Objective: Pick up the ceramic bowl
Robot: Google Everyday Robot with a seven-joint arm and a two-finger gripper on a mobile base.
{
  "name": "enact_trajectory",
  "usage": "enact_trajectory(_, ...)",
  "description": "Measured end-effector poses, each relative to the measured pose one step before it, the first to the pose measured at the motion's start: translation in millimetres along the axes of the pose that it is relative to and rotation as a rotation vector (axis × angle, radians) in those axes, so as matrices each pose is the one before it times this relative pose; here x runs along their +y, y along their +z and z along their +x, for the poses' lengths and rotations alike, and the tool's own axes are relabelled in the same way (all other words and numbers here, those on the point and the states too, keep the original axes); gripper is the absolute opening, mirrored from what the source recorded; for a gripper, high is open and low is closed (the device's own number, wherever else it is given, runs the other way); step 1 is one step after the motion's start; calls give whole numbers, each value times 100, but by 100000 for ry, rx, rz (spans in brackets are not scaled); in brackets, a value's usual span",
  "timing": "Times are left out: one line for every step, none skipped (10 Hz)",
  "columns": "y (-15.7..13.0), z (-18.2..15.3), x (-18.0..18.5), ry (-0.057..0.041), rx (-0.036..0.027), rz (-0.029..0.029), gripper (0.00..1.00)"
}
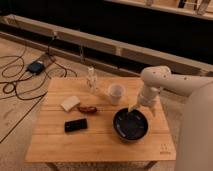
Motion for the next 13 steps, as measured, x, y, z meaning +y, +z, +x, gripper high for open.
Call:
enact_trajectory(633,263,-63,668,754,-510,80)
enact_trajectory(633,41,-52,690,318,-940,80)
enact_trajectory(580,56,-102,565,627,-692,80)
enact_trajectory(581,-46,-131,-189,433,-860,80)
enact_trajectory(496,-21,-215,-128,511,-506,80)
enact_trajectory(515,-93,-315,5,517,-604,80)
enact_trajectory(425,-133,-350,336,496,-938,80)
enact_trajectory(320,-181,-274,532,396,-1464,80)
enact_trajectory(302,-289,-432,869,328,-1951,80)
enact_trajectory(146,-146,-285,457,229,-1093,80)
enact_trajectory(172,-248,-302,306,270,-1465,80)
enact_trajectory(83,-252,-287,135,128,-1407,80)
enact_trajectory(58,-165,-259,203,79,-842,80)
